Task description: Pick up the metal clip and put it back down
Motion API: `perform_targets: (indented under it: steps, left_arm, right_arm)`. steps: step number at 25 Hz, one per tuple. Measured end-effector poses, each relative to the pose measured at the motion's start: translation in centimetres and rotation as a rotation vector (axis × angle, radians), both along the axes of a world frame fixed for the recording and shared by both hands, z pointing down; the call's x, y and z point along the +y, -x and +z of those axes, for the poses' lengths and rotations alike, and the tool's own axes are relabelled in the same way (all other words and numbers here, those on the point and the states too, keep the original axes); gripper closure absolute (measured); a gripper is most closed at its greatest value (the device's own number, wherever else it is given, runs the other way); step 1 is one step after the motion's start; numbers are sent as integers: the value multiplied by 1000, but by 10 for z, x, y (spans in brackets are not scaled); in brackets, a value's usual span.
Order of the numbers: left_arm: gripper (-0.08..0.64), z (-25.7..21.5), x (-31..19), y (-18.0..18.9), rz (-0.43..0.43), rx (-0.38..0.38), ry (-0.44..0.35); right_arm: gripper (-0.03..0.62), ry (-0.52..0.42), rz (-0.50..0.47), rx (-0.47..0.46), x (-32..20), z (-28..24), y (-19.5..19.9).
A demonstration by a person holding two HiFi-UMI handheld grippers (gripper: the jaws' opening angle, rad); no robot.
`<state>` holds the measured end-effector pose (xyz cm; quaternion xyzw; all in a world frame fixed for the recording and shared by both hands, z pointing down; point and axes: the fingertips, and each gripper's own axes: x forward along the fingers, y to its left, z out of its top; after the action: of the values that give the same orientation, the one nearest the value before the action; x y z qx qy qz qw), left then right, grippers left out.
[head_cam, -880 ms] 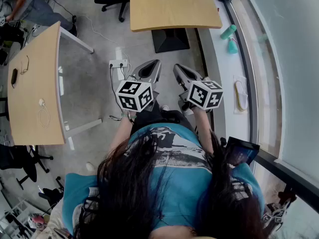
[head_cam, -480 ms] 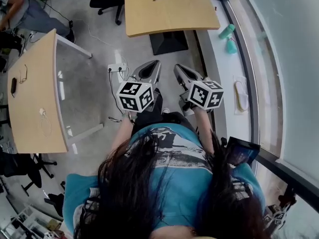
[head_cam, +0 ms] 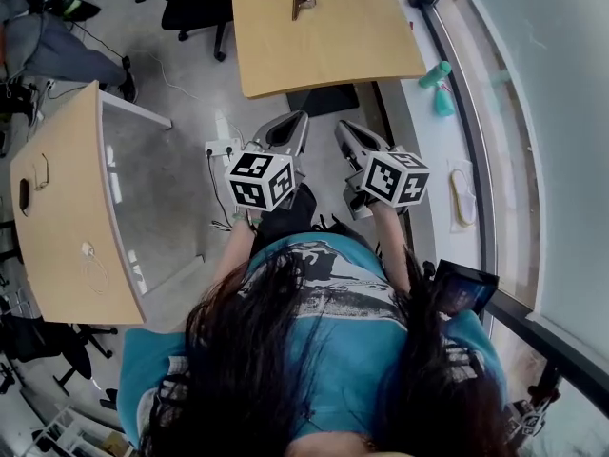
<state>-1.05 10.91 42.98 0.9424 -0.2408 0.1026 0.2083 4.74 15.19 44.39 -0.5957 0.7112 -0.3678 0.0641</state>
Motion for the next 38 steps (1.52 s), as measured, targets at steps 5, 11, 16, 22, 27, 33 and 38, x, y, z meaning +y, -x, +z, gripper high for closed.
perform_targets:
  steps: [5, 11, 16, 22, 27, 33, 38]
  left_arm:
    - [557, -1, -63, 3, 8, 8, 9]
    - [557, 2, -126, 8, 28, 30, 11]
    - [557, 5, -163, 13, 23, 50, 20]
    - [557, 12, -191, 14, 23, 54, 46]
    - [557, 15, -204, 7, 26, 49, 58]
    - [557, 21, -224, -2, -7, 38, 58]
    - [557, 22, -248, -16, -49, 31, 48]
  right_arm:
    - [577, 12, 6, 8, -60, -2, 6]
    - [577, 35, 23, 27, -118, 3, 9]
    - [577, 56, 6, 36, -153, 9, 18]
    - [577, 83, -14, 34, -180, 15, 26]
    - [577, 93, -6, 30, -198, 17, 16]
    - [577, 97, -37, 23, -218, 23, 4]
    - [577, 99, -67, 20, -246, 28, -17]
